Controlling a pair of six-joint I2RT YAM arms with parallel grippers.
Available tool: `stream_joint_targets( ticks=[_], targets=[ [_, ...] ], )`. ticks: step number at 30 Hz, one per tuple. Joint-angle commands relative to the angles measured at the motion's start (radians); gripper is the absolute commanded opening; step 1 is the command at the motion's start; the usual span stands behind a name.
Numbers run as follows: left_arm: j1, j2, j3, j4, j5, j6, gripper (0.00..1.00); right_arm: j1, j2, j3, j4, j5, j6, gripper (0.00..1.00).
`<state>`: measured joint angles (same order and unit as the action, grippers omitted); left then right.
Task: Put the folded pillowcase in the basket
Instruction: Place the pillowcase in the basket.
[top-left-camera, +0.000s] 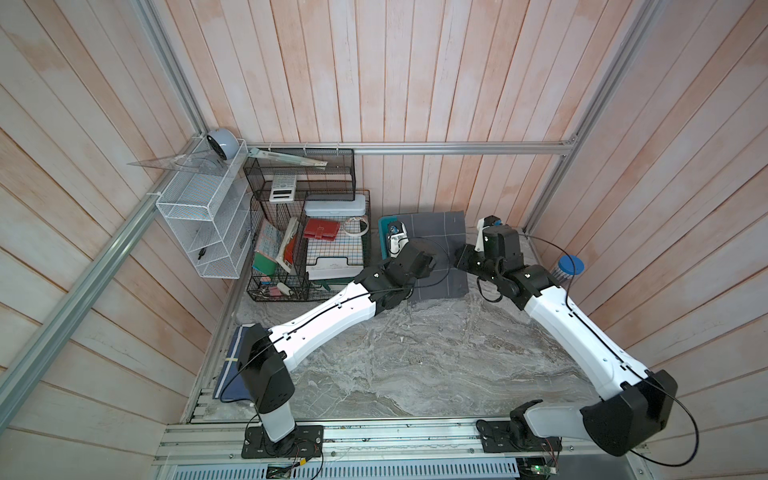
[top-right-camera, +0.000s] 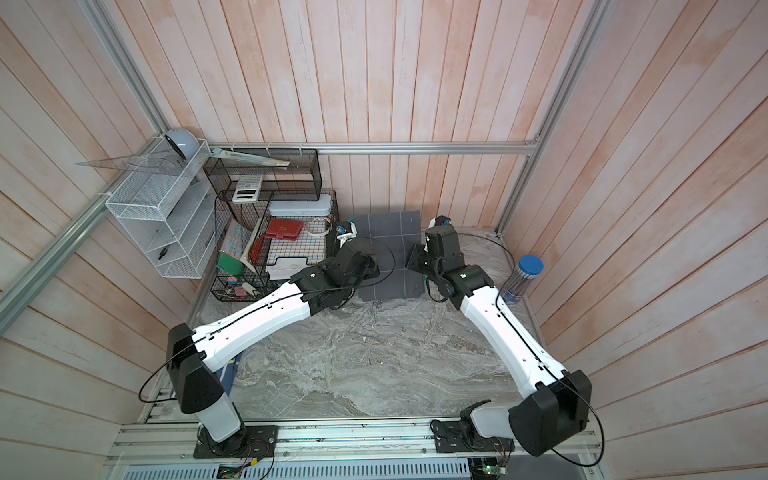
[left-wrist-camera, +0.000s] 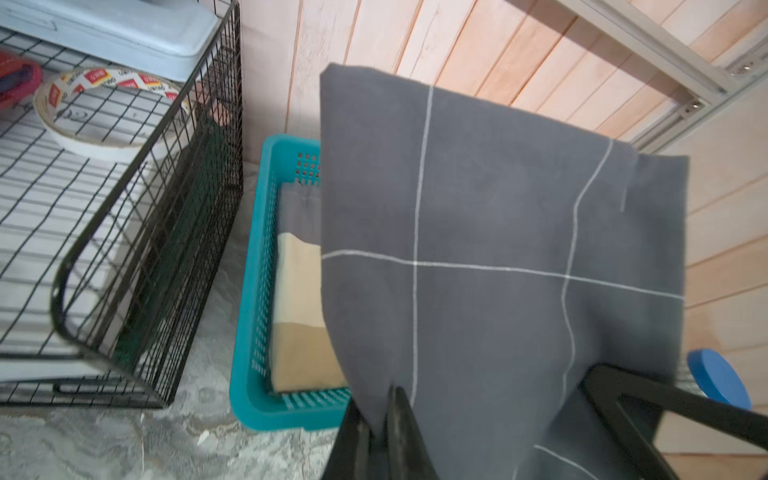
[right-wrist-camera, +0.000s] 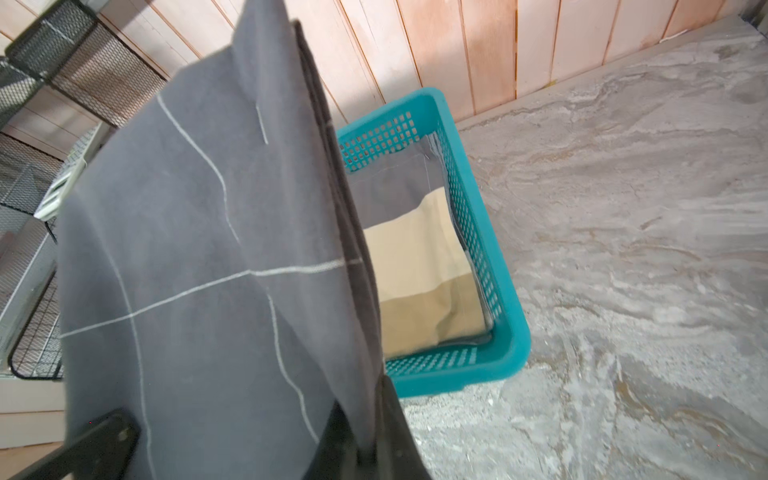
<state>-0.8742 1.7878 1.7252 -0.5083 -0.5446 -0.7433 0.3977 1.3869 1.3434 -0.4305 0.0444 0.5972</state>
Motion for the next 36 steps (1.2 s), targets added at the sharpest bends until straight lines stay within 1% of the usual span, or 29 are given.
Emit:
stream_joint_targets(
  ticks=[1, 6, 11, 13, 15, 17, 25, 28, 34, 36],
  targets=[
    [0.047, 0.07, 0.098, -0.095, -0.026, 0.024, 0.0, -0.077, 0.095, 0.079, 0.028, -0.03, -0.023, 0.0],
    [0.102, 0.199, 0.222, -0.104, 0.002, 0.032, 0.0, -0.105, 0.268, 0.208, 0.024, -0.061, -0.028, 0.0],
    [0.139, 0.341, 0.378, -0.142, 0.021, 0.046, 0.0, -0.119, 0.408, 0.291, 0.032, -0.061, -0.041, 0.0],
    [0.151, 0.396, 0.433, -0.148, 0.045, 0.061, 0.0, -0.124, 0.457, 0.322, 0.032, -0.061, -0.052, 0.0],
    [0.17, 0.459, 0.499, -0.164, 0.093, 0.073, 0.0, -0.128, 0.516, 0.364, 0.028, -0.067, -0.063, 0.0],
    [0.181, 0.507, 0.55, -0.192, 0.1, 0.067, 0.0, -0.129, 0.57, 0.406, 0.016, -0.071, -0.065, 0.0],
    [0.215, 0.63, 0.635, -0.231, 0.116, 0.036, 0.0, -0.129, 0.748, 0.534, -0.018, -0.103, -0.063, 0.0],
    [0.227, 0.676, 0.68, -0.26, 0.137, 0.029, 0.0, -0.129, 0.779, 0.542, -0.014, -0.102, -0.057, 0.0],
    [0.243, 0.72, 0.696, -0.26, 0.155, 0.013, 0.0, -0.129, 0.837, 0.575, -0.031, -0.097, -0.05, 0.0],
    [0.248, 0.727, 0.703, -0.262, 0.154, 0.006, 0.02, -0.129, 0.853, 0.587, -0.037, -0.103, -0.047, 0.0]
  ],
)
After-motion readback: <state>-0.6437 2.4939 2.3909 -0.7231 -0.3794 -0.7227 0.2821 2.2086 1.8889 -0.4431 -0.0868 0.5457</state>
